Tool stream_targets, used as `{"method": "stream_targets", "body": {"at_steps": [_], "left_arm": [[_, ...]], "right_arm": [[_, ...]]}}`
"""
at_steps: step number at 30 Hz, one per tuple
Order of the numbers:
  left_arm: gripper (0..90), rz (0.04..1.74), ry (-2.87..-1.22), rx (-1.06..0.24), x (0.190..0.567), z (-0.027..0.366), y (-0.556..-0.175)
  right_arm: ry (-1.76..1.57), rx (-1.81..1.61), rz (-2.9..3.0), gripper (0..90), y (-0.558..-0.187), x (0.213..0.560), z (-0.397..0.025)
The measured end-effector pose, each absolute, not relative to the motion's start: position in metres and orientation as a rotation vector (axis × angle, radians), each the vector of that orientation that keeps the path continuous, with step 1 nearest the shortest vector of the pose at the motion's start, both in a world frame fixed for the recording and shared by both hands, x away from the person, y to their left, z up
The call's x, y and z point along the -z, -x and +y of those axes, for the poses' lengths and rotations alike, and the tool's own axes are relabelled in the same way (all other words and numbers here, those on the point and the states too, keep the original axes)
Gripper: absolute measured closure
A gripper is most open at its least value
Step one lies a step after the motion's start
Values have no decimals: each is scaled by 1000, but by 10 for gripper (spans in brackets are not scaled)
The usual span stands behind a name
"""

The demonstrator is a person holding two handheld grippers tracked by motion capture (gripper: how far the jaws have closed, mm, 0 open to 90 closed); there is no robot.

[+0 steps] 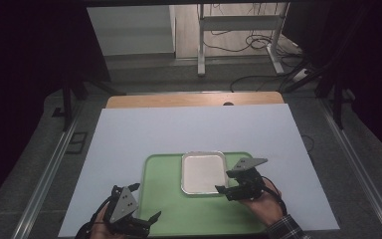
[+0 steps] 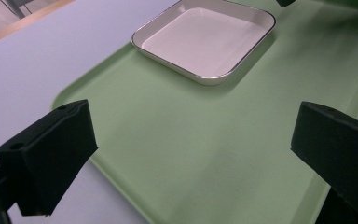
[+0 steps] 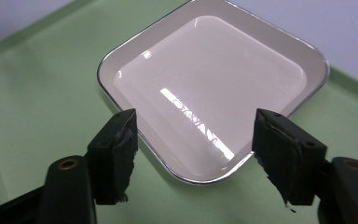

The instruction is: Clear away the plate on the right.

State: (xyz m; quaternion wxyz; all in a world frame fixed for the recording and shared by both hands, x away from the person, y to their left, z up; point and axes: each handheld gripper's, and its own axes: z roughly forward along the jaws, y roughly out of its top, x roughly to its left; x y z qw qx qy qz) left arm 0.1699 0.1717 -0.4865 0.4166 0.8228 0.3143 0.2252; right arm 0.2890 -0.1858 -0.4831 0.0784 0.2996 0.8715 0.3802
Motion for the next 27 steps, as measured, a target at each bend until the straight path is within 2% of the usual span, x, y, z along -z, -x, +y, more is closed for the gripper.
{"method": "stream_targets", "body": {"at_steps": [10,27], "left_arm": [[0,789,-2066,-567,486,171,-170],[0,787,-2068,-567,487,171,-170]], "right_arm": [[-884,-1136,2566,209,-288,478,-193],[-861,-1155,2515,111,-281,471,-209]]}}
